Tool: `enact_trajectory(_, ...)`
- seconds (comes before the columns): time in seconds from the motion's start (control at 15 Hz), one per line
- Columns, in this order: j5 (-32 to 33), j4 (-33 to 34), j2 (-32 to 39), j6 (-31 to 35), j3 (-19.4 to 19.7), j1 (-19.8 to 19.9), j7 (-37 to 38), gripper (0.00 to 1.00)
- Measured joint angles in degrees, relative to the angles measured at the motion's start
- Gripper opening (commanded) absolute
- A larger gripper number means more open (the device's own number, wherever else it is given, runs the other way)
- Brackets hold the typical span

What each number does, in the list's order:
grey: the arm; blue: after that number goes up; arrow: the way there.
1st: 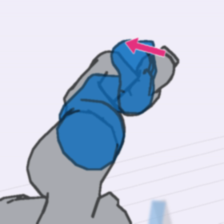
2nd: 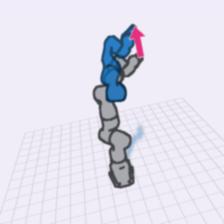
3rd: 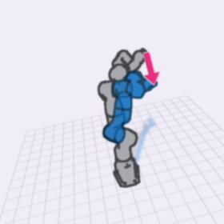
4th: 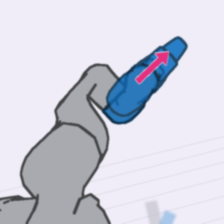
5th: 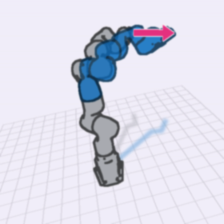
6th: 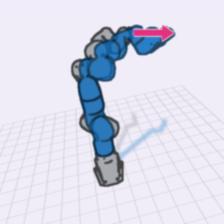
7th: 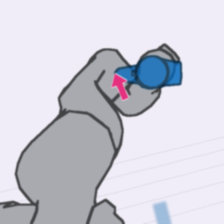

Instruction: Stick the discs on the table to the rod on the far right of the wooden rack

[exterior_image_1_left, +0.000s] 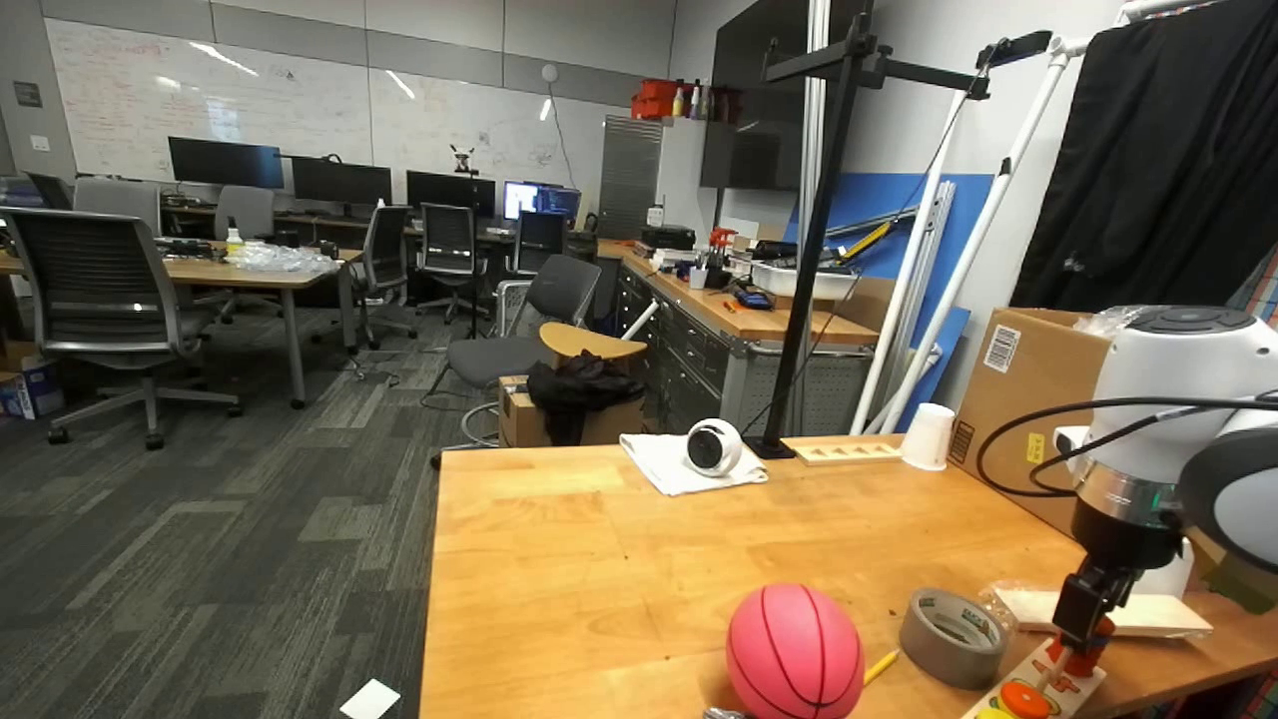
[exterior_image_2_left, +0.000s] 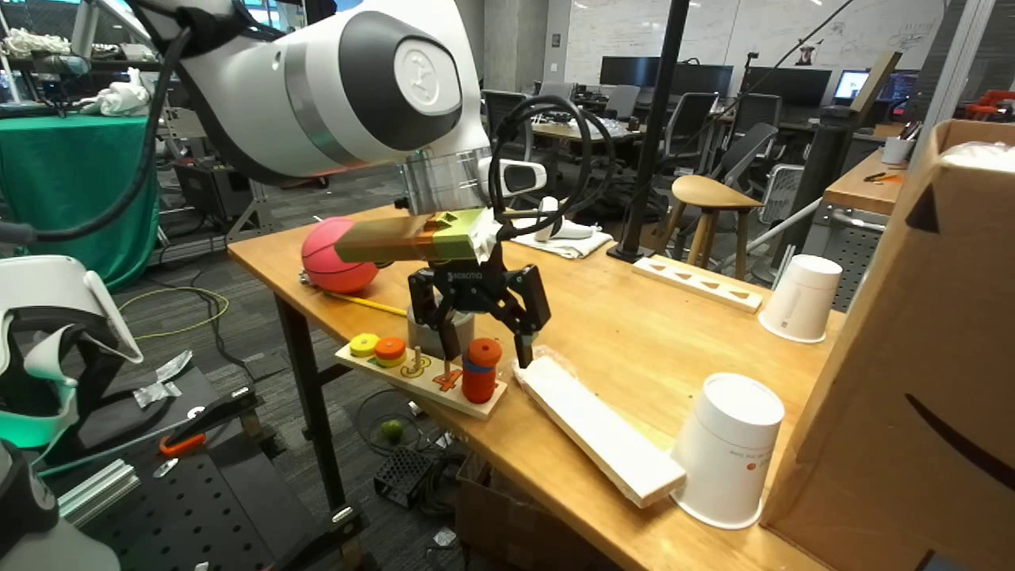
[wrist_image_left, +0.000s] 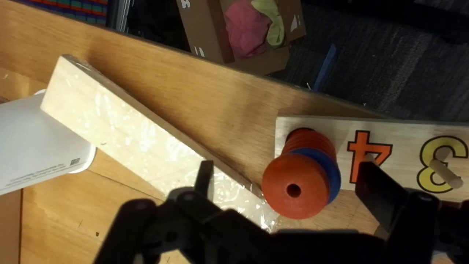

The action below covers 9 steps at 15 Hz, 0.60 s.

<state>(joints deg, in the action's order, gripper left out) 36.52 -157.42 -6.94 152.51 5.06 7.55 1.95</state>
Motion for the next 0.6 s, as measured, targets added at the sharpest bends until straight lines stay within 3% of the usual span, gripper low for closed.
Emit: enact_trajectory(0.6,0.11,2.02,-6.81,0.15,-1.03,-0.07,-0.64,1.00)
